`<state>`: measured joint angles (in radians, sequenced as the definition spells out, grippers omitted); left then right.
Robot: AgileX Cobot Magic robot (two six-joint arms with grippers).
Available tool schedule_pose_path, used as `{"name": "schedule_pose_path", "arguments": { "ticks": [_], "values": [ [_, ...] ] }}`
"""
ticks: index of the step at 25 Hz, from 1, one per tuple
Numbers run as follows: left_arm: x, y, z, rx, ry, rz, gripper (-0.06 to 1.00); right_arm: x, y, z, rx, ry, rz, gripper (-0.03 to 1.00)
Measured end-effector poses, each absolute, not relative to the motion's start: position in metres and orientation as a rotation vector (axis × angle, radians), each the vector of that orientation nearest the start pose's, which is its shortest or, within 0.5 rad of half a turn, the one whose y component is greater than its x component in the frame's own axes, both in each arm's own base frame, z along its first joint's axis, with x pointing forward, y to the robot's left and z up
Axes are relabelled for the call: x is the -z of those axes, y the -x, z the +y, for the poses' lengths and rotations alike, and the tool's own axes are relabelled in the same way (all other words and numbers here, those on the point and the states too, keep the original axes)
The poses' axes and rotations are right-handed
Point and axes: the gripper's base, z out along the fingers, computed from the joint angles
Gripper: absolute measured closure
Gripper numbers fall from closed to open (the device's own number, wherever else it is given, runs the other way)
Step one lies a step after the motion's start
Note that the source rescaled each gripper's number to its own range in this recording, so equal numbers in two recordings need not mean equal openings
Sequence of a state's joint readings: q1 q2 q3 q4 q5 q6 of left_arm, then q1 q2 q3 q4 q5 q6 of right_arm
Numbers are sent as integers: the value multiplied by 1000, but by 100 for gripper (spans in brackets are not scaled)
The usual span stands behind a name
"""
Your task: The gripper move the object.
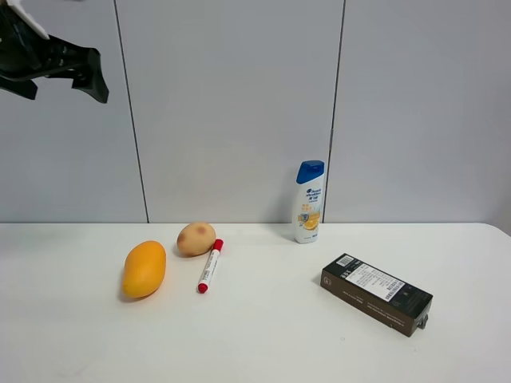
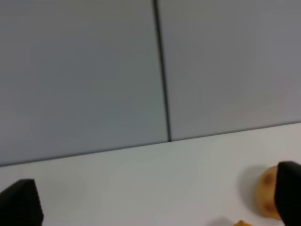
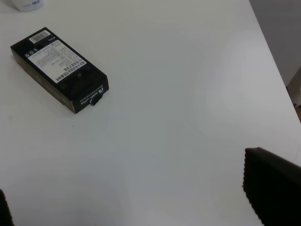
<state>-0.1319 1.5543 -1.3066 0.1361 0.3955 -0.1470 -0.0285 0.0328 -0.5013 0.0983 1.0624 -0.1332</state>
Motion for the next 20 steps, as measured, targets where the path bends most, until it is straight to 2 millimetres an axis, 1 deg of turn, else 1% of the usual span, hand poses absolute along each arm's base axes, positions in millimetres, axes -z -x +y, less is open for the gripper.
{"name": "schedule_pose_path", "arguments": {
  "ticks": [4,7,8,11,15,18,20],
  "values": [
    [-348,-349,-19,-11,-24,2126,-6,-278,0,8,-19,111,2070,-3],
    [-352,-329,-7,-29,10,2112,-6,-278,0,8,-19,111,2070,-3],
    [-351,-322,-4,-35,20,2115,-6,-278,0,8,-19,111,2070,-3],
    [-350,-295,7,-55,57,2109,-6,-278,0,8,-19,111,2070,-3],
    [-352,-253,13,-70,84,2079,-6,-278,0,8,-19,111,2070,-3],
    [-352,-217,14,-76,94,2067,-6,-278,0,8,-19,111,2070,-3],
    [-350,-189,13,-79,98,2059,-6,-278,0,8,-19,111,2070,-3]
  ]
}}
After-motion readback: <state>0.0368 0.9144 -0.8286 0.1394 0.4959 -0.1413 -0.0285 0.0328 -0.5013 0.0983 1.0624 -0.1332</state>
